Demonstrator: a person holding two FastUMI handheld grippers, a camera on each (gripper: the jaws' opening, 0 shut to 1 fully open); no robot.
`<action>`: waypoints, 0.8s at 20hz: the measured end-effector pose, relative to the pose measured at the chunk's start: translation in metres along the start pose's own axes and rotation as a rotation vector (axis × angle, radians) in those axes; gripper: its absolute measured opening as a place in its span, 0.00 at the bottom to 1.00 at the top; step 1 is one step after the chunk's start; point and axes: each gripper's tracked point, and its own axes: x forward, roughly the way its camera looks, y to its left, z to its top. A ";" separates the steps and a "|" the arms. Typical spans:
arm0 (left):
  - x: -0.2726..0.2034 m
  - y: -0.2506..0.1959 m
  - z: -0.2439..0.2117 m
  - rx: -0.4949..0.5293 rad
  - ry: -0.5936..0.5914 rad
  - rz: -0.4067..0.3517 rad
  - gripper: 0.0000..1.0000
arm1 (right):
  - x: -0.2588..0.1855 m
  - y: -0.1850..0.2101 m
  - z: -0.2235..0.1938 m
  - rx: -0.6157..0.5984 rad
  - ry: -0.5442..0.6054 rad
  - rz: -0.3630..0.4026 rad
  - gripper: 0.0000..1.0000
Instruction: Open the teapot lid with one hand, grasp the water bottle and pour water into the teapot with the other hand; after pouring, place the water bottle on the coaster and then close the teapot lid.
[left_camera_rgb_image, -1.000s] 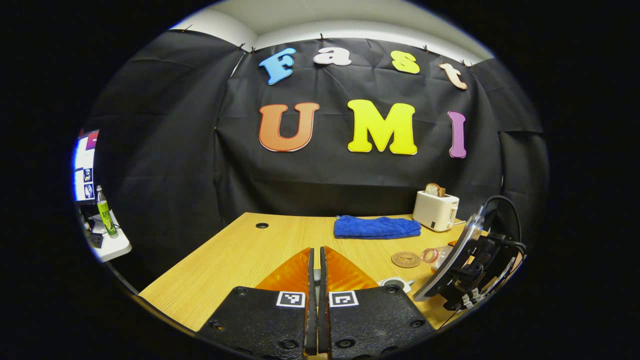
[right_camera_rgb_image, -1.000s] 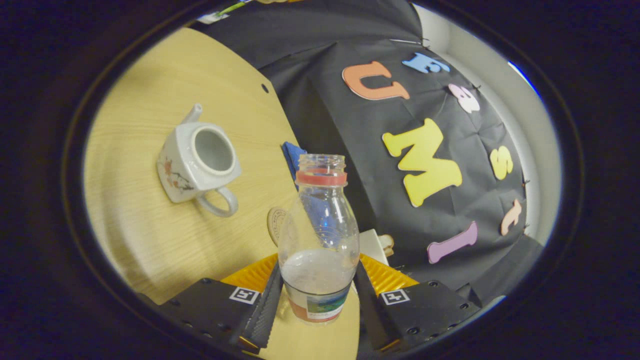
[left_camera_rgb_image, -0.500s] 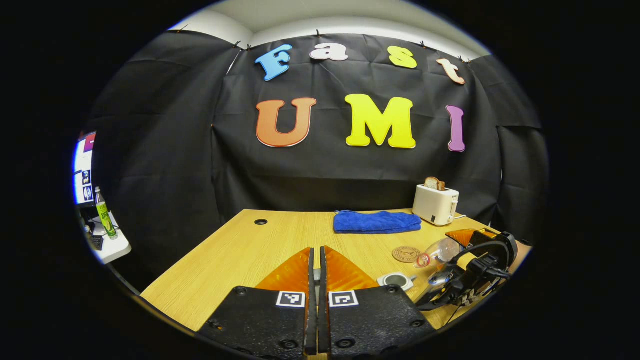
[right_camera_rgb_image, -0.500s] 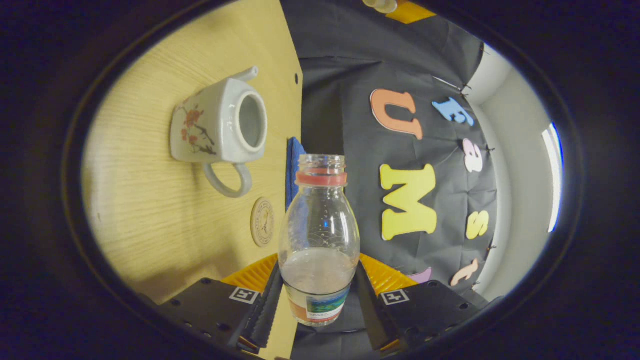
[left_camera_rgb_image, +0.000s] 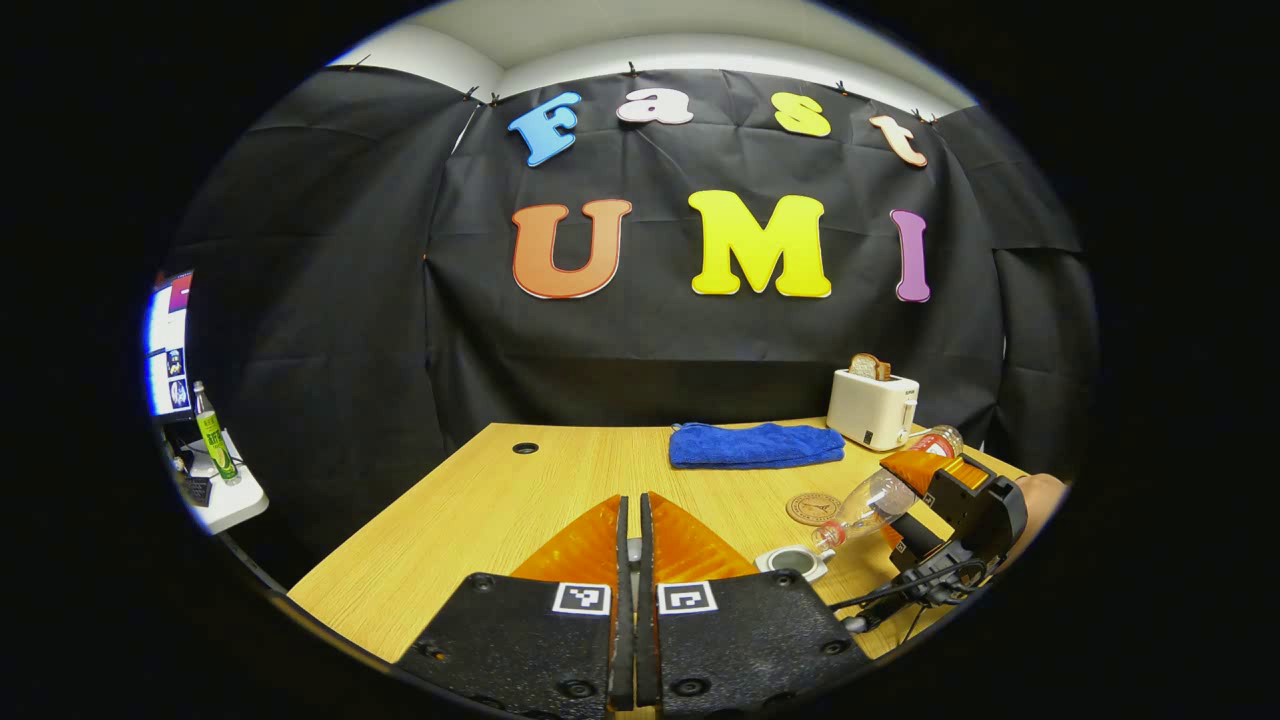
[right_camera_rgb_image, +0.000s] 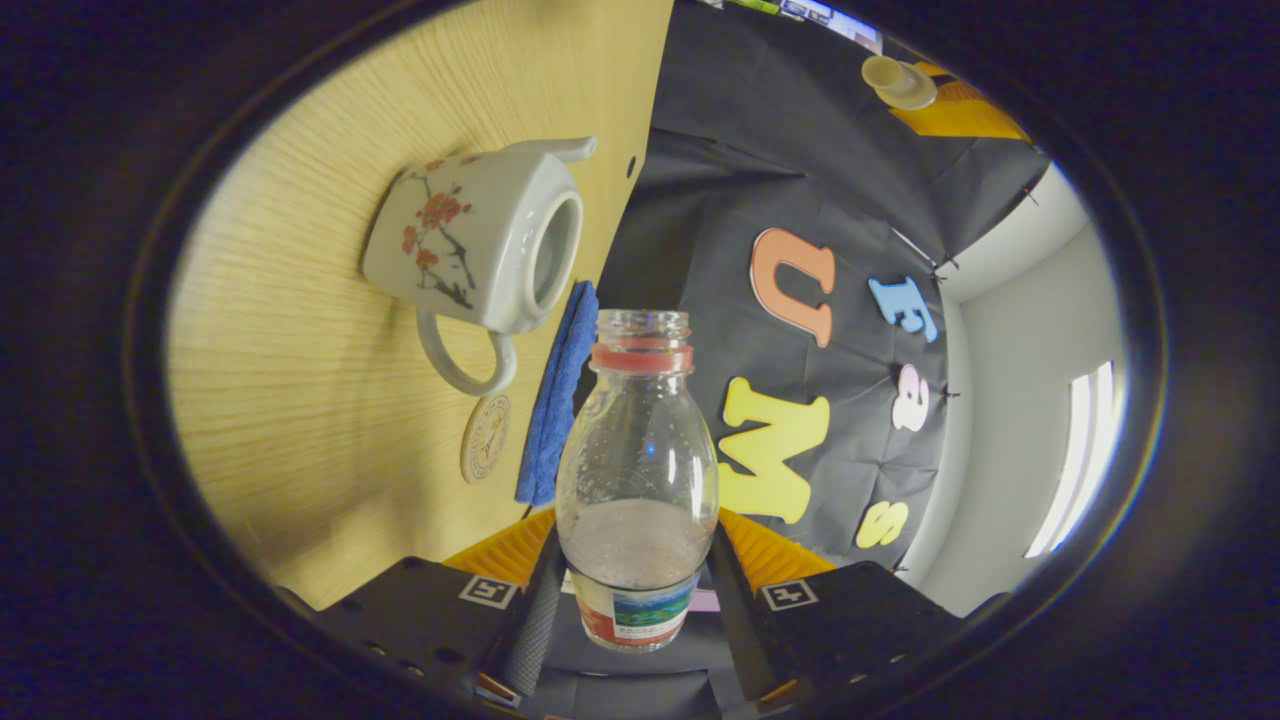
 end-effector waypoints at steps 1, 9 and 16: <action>0.000 0.000 -0.001 -0.001 0.004 0.000 0.04 | 0.000 -0.002 0.000 -0.023 0.000 -0.008 0.73; -0.004 -0.010 0.003 0.005 -0.001 -0.024 0.04 | 0.006 -0.015 0.001 -0.125 -0.006 -0.080 0.73; -0.003 -0.012 0.002 0.002 0.007 -0.028 0.04 | 0.010 -0.028 0.006 -0.220 -0.033 -0.165 0.74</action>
